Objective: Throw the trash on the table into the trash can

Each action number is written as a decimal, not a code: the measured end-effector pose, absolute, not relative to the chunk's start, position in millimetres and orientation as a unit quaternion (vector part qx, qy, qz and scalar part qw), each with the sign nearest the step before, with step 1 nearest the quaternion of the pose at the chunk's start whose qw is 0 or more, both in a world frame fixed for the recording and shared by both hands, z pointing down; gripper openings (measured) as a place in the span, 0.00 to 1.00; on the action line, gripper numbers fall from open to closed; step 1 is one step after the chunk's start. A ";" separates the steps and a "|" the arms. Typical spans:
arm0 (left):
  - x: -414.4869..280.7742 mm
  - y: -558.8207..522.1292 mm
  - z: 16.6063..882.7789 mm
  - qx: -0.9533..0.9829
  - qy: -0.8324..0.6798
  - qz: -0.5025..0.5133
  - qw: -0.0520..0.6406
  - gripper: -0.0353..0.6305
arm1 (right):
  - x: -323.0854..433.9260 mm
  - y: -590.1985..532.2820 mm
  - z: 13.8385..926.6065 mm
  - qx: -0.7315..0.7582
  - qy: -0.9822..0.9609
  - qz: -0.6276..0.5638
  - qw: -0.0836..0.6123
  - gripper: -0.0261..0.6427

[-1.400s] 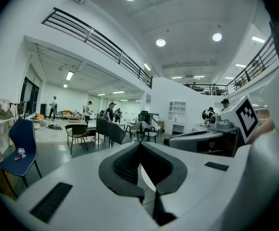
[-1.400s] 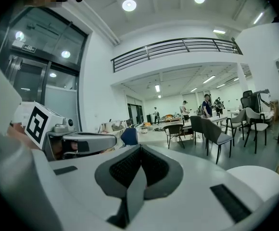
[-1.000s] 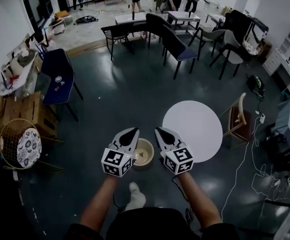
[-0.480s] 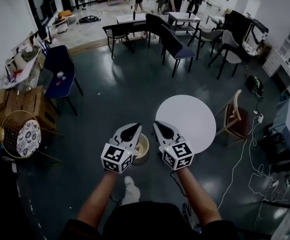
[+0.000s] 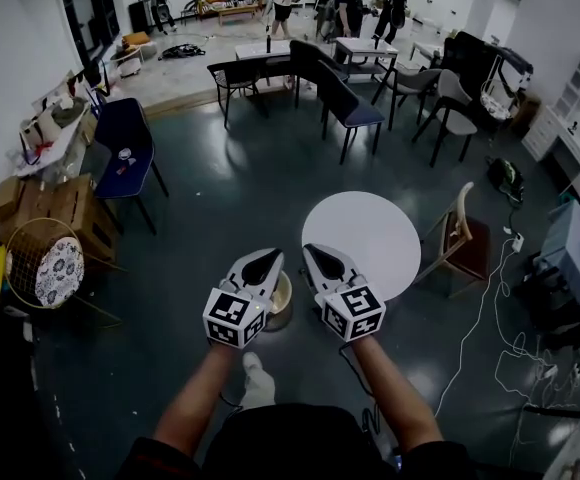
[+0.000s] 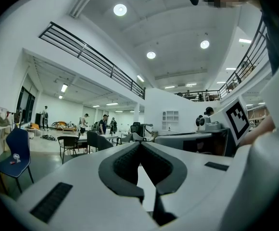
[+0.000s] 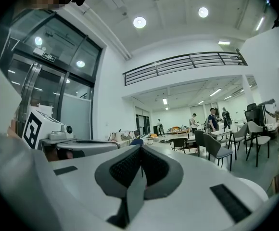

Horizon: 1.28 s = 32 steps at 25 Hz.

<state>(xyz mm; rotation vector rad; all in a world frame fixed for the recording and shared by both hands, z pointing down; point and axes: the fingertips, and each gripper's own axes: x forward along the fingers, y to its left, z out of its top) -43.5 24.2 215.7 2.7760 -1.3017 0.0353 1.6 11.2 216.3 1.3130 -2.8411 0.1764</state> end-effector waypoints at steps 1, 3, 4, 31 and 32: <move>-42.0 29.9 213.7 0.904 -0.426 0.010 0.036 0.08 | 3.5 17.0 213.7 0.418 -0.907 0.054 0.002 0.07; -37.8 42.5 210.6 0.903 -0.428 0.009 0.031 0.08 | 8.8 29.4 210.2 0.417 -0.908 0.049 -0.001 0.07; -35.2 49.9 209.8 0.903 -0.429 0.010 0.029 0.08 | 12.0 36.4 209.4 0.417 -0.908 0.048 -0.002 0.07; -12.4 154.8 206.2 0.896 -0.443 0.009 0.025 0.08 | 36.7 134.8 207.6 0.421 -0.906 0.047 -0.001 0.07; -13.9 154.5 206.6 0.897 -0.442 0.010 0.025 0.08 | 34.2 134.7 207.1 0.420 -0.906 0.047 -0.001 0.07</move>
